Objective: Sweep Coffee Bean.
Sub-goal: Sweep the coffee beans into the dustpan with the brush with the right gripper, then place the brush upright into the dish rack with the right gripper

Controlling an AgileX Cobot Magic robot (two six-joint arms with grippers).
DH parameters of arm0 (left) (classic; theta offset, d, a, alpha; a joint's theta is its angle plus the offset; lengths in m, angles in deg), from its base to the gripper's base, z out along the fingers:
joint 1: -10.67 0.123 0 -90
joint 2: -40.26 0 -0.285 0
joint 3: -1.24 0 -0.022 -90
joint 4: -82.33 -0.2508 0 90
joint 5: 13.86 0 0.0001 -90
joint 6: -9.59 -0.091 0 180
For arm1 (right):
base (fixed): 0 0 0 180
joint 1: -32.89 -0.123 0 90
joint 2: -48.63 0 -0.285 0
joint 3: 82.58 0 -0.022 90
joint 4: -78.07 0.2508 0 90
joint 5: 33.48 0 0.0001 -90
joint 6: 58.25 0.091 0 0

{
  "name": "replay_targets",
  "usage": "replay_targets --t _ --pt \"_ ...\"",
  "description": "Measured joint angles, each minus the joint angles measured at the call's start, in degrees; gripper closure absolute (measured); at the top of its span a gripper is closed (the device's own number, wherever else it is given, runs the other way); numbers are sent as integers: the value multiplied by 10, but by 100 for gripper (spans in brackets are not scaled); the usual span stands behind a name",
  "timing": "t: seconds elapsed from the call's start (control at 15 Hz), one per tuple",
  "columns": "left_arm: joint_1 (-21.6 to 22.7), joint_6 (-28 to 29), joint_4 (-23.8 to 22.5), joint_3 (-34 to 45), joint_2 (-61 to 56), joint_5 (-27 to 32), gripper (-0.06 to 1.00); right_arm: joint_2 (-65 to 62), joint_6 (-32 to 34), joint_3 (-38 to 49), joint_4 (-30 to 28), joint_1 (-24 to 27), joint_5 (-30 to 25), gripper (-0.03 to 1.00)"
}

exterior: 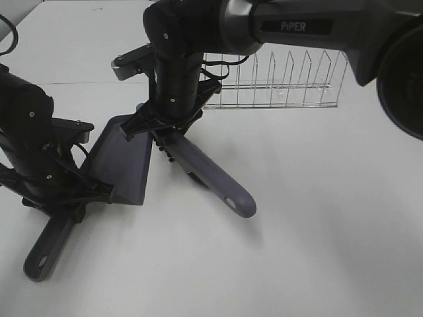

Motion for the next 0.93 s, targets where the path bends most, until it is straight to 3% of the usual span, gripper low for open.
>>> replay_targets --t 0.2,0.33,0.67,0.93 --pt "0 -1 0 0 0 0 59 8 -34 -54 82 -1 -3 67" --pt "0 -1 0 0 0 0 59 8 -37 -85 96 -2 -21 67" --pt "0 -1 0 0 0 0 59 8 -19 -138 -8 -4 -89 67" --pt "0 -1 0 0 0 0 59 -15 -17 -139 -38 -4 -99 67"
